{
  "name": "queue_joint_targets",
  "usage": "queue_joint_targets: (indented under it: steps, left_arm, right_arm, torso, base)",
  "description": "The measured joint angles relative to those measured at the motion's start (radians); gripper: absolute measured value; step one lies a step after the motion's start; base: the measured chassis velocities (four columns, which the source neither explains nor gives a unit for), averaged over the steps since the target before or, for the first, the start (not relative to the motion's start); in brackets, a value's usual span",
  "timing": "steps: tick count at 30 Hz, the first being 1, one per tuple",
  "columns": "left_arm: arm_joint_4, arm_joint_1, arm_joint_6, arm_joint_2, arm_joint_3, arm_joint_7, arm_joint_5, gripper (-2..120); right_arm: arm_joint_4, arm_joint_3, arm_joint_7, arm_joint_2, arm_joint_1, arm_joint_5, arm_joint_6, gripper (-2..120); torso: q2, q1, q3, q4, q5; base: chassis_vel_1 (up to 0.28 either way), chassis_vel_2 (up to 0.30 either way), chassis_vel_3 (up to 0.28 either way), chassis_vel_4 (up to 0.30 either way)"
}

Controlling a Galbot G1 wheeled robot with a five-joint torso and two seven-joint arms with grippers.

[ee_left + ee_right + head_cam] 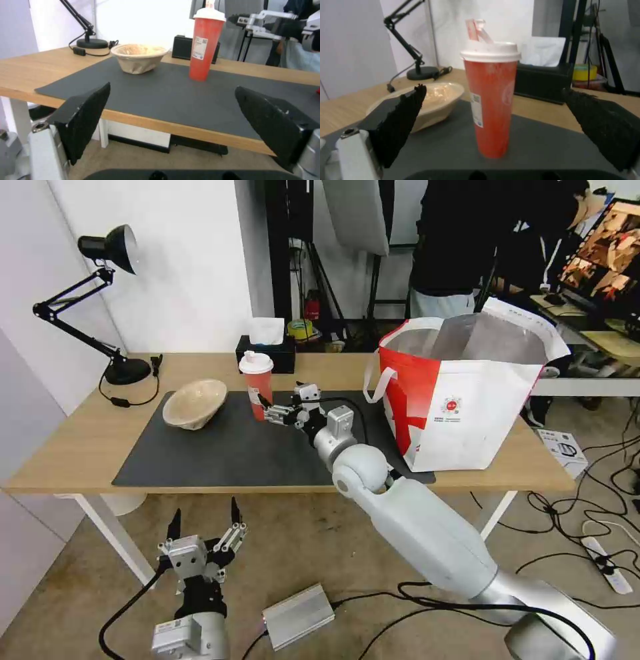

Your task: Pick up the trash from the table and place it into the takeout bag.

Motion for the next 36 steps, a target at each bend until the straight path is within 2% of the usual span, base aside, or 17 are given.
queue_joint_targets:
  steps: [19,36]
  left_arm:
    - [-0.001,0.003,-0.003,0.002,0.004,0.0,0.001,100]
    - [-0.006,0.006,-0.003,0.009,0.003,0.0,0.001,100]
  right_arm:
    - [-0.186,0.024,-0.028,0.118,0.055,-0.028,0.022,100]
    - [-0.273,0.038,-0.043,0.179,0.076,-0.055,0.035,100]
  torso:
    - [0.0,0.0,0.0,0.0001,0.0]
    - [0.0,0.0,0.0,0.0,0.0]
  base:
    - [0.0,0.0,0.0,0.0]
    - [0.0,0.0,0.0,0.0]
